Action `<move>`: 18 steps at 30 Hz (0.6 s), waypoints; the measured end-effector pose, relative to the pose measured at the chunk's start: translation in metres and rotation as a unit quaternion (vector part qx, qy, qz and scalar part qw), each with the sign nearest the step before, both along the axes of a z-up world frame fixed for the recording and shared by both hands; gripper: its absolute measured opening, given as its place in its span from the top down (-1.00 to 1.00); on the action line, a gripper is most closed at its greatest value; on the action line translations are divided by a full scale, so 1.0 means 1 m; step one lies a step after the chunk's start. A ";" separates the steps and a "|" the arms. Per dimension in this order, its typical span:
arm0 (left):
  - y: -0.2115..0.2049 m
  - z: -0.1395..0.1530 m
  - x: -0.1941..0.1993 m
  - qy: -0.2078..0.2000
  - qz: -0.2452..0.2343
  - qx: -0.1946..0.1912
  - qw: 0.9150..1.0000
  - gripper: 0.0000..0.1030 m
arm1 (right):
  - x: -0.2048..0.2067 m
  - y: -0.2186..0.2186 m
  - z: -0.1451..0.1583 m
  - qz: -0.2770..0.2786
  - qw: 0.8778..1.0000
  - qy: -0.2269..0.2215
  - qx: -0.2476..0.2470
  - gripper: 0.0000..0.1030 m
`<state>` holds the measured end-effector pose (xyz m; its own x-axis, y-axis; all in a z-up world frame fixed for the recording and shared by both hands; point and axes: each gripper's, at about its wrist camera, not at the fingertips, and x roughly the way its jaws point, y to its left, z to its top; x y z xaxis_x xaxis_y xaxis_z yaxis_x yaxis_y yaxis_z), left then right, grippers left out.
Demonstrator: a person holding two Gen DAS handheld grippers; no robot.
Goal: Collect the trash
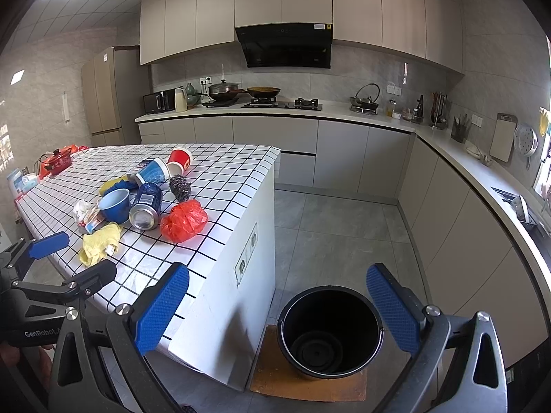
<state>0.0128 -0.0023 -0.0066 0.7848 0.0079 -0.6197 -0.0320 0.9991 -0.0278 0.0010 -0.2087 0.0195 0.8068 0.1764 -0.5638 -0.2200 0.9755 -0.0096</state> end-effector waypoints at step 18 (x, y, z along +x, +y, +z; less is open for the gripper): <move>0.012 -0.004 0.006 0.007 0.021 0.000 1.000 -1.00 | 0.011 0.002 -0.005 0.004 1.000 0.013 0.011 -1.00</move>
<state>0.0191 0.0098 -0.0109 0.7750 0.0408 -0.6307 -0.0744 0.9969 -0.0270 0.0115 -0.2070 0.0150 0.7908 0.1955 -0.5800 -0.2278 0.9736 0.0175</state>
